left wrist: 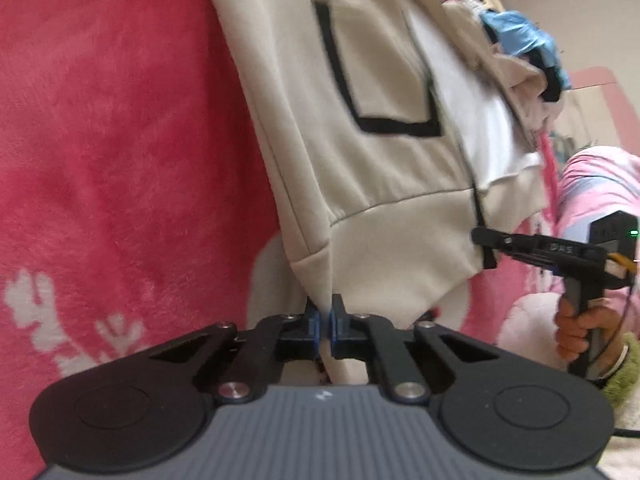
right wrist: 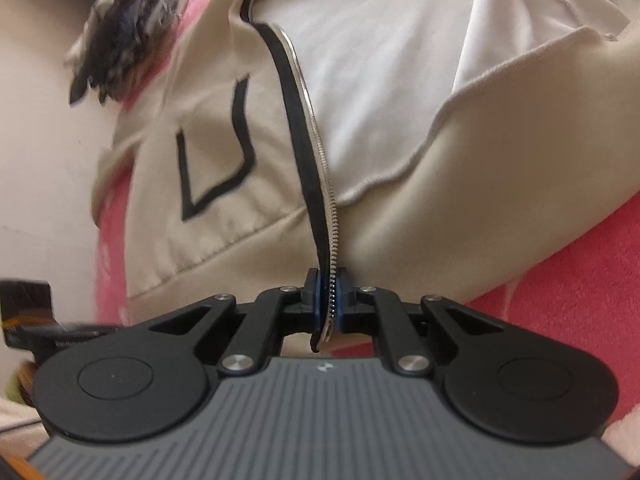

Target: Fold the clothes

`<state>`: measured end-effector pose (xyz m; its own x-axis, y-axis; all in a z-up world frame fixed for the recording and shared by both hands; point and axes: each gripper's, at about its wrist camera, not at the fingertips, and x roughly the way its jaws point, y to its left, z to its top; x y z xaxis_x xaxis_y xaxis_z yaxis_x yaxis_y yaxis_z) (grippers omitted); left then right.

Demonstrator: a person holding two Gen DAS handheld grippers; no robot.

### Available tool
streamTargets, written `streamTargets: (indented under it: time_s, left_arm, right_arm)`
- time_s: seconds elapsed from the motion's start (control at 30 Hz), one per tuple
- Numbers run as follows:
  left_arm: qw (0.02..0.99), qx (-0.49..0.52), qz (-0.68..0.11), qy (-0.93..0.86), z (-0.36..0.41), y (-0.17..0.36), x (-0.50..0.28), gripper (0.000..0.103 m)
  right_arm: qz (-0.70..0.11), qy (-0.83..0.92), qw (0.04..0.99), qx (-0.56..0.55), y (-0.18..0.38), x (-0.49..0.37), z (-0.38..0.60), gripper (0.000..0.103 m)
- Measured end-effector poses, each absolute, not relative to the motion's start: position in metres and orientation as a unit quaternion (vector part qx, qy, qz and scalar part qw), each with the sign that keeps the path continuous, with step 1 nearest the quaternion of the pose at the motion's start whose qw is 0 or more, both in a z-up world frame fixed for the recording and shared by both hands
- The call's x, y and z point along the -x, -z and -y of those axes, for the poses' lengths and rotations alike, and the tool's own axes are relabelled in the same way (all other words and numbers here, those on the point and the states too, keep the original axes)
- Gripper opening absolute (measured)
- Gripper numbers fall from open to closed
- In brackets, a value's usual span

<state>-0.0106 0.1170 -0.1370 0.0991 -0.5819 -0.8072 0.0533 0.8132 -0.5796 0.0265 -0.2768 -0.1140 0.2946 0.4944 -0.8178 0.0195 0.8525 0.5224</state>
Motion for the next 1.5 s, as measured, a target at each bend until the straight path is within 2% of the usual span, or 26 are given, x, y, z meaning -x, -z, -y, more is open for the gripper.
streamTargets:
  time_s: [0.2, 0.3, 0.37, 0.5, 0.6, 0.67, 0.77, 1.03, 1.2, 1.37, 1.4, 1.47, 1.5]
  left_arm:
    - [0.723, 0.172, -0.629, 0.227, -0.109, 0.150, 0.012, 0.011]
    - [0.728, 0.158, -0.626, 0.229, -0.114, 0.146, 0.018, 0.023]
    - [0.741, 0.137, -0.619, 0.220, -0.119, 0.135, 0.024, 0.037]
    - [0.771, 0.104, -0.599, 0.190, -0.134, 0.108, 0.026, 0.047]
    - [0.796, 0.086, -0.576, 0.164, -0.144, 0.086, 0.018, 0.048]
    - [0.816, 0.074, -0.552, 0.155, -0.143, 0.073, 0.006, 0.050]
    - [0.838, 0.060, -0.521, 0.150, -0.136, 0.063, -0.020, 0.050]
    - [0.876, 0.040, -0.450, 0.169, -0.081, 0.063, -0.109, 0.050]
    - [0.890, 0.024, -0.411, 0.195, -0.047, 0.071, -0.172, 0.050]
    - [0.899, -0.039, -0.391, 0.196, -0.013, 0.096, -0.223, 0.048]
    - [0.898, -0.050, -0.392, 0.195, -0.009, 0.103, -0.229, 0.048]
    - [0.896, -0.064, -0.396, 0.193, -0.004, 0.117, -0.237, 0.046]
    - [0.895, -0.067, -0.396, 0.193, -0.001, 0.121, -0.238, 0.046]
  right_arm:
    - [-0.571, -0.154, 0.784, -0.190, 0.108, -0.028, 0.274, 0.006]
    - [-0.577, -0.153, 0.781, -0.181, 0.109, -0.030, 0.276, 0.006]
    - [-0.577, -0.148, 0.783, -0.179, 0.102, -0.030, 0.278, 0.013]
    - [-0.562, -0.140, 0.797, -0.170, 0.080, -0.028, 0.284, 0.017]
    - [-0.525, -0.155, 0.821, -0.165, 0.056, -0.037, 0.289, 0.019]
    - [-0.509, -0.169, 0.824, -0.182, 0.051, -0.055, 0.289, 0.027]
    - [-0.489, -0.191, 0.825, -0.210, 0.049, -0.089, 0.287, 0.032]
    - [-0.505, -0.173, 0.788, -0.308, 0.100, -0.210, 0.263, 0.033]
    - [-0.524, -0.163, 0.776, -0.310, 0.126, -0.254, 0.248, 0.033]
    - [-0.529, -0.201, 0.780, -0.266, 0.130, -0.263, 0.229, 0.034]
    - [-0.527, -0.209, 0.785, -0.249, 0.129, -0.260, 0.226, 0.033]
    - [-0.521, -0.215, 0.799, -0.211, 0.124, -0.254, 0.219, 0.010]
    - [-0.513, -0.214, 0.805, -0.208, 0.120, -0.250, 0.220, 0.008]
